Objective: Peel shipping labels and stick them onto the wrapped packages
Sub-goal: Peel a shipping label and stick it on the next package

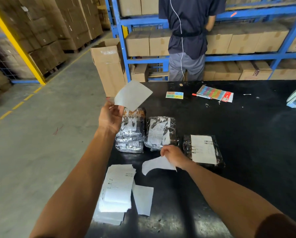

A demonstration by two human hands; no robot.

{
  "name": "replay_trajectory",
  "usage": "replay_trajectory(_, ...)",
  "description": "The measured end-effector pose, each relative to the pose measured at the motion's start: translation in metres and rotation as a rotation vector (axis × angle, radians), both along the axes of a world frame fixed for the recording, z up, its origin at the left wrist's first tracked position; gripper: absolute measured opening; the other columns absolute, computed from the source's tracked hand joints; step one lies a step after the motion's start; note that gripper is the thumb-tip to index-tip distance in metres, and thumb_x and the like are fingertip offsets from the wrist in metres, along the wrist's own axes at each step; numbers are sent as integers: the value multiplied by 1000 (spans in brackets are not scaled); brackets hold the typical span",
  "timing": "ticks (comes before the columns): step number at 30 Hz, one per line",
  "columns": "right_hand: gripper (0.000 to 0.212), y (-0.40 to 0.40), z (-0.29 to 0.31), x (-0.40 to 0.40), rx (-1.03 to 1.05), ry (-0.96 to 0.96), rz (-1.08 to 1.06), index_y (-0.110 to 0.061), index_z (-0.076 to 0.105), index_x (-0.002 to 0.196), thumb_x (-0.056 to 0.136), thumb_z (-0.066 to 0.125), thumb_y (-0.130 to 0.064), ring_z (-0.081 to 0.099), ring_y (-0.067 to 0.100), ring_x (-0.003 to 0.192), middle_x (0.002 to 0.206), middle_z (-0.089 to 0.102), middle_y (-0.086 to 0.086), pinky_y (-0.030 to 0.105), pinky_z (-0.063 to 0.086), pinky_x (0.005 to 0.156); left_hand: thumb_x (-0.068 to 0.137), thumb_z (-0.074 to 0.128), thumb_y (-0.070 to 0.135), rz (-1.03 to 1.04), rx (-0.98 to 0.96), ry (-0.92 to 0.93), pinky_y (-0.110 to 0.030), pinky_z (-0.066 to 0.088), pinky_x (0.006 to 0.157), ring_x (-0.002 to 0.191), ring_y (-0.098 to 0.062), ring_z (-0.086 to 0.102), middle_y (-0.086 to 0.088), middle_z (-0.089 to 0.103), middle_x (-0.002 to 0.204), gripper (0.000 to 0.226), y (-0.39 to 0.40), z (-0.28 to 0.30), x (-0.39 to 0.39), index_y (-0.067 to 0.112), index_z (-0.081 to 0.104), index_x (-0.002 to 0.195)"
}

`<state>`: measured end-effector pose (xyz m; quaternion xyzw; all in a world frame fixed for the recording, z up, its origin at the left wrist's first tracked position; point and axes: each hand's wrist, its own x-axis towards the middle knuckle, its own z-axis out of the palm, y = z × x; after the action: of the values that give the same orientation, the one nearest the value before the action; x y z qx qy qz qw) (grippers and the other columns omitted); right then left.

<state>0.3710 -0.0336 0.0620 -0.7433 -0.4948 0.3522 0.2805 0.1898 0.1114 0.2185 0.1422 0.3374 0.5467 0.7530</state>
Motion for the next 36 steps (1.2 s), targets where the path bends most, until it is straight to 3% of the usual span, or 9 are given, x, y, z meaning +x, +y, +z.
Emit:
replay_trajectory(3, 40, -11, -20, -26, -133, -64, 308, -21, 66, 82, 93, 37, 4, 54, 13, 67, 81, 60, -5, 14, 37, 56, 92, 53, 1, -59, 47, 4, -37, 61, 80, 75, -20, 69, -9, 64, 73, 17, -8, -6, 2, 4, 51, 76)
replay_trajectory(9, 41, -14, -30, -46, -166, -67, 458, -16, 72, 110, 90, 40, 1, 59, 6, 85, 104, 67, -9, 13, 43, 71, 90, 54, -1, -42, 91, 108, -30, 60, 65, 71, -22, 69, -13, 62, 82, 5, -14, -14, 1, -1, 54, 85)
replay_trajectory(12, 39, -5, -21, -32, 124, -135, 227, -18, 66, 119, 91, 48, 2, 57, 3, 97, 119, 60, -3, 25, 47, 92, 92, 53, 1, -50, 81, 162, -28, 59, 61, 78, -25, 67, -15, 61, 91, 5, -13, -18, 2, -1, 55, 88)
replay_trajectory(15, 46, 10, 4, -19, 545, -258, -172, -21, 53, 131, 88, 61, -7, 58, 17, 105, 126, 50, -1, 33, 51, 93, 92, 52, 1, -48, 72, 221, -29, 59, 58, 79, -27, 65, -15, 59, 90, 9, -14, -19, 8, 0, 54, 83)
replay_trajectory(20, 63, 40, 62, -8, 679, -430, -323, -28, 50, 133, 76, 77, -29, 39, 13, 127, 136, 43, -3, 30, 30, 104, 94, 49, 1, -129, 47, 326, -35, 62, 61, 77, -26, 66, -14, 61, 84, 13, -20, -18, 28, 4, 52, 81)
replay_trajectory(25, 16, 52, 78, 3, 771, -147, -294, -19, 68, 95, 85, 68, -7, 64, 15, 92, 98, 68, -5, 27, 51, 77, 94, 49, 6, -233, 10, 246, -37, 63, 66, 77, -26, 64, -12, 56, 80, 19, -24, -12, 43, 5, 51, 74)
replay_trajectory(29, 11, 56, 83, 7, 666, 99, -398, -15, 70, 101, 92, 63, -15, 65, 18, 87, 92, 70, -4, 31, 53, 74, 95, 50, 36, -291, 67, 279, -48, 59, 82, 82, -34, 65, -17, 61, 83, 36, -28, -9, 49, 4, 57, 81)
replay_trajectory(32, 19, 58, 85, 13, 542, 313, -498, -13, 67, 112, 95, 60, -18, 65, 18, 96, 110, 69, -2, 37, 58, 83, 95, 51, 43, -254, 176, 587, -42, 57, 85, 94, -33, 66, -15, 69, 102, 40, -22, -19, 55, 5, 63, 104)
replay_trajectory(36, 19, 56, 89, 19, 488, 486, -441, -16, 67, 113, 95, 61, -14, 66, 14, 97, 109, 69, -6, 35, 57, 88, 90, 66, 14, -362, 344, 863, -40, 57, 90, 103, -31, 67, -8, 73, 102, 7, -22, -30, 57, 9, 69, 93)
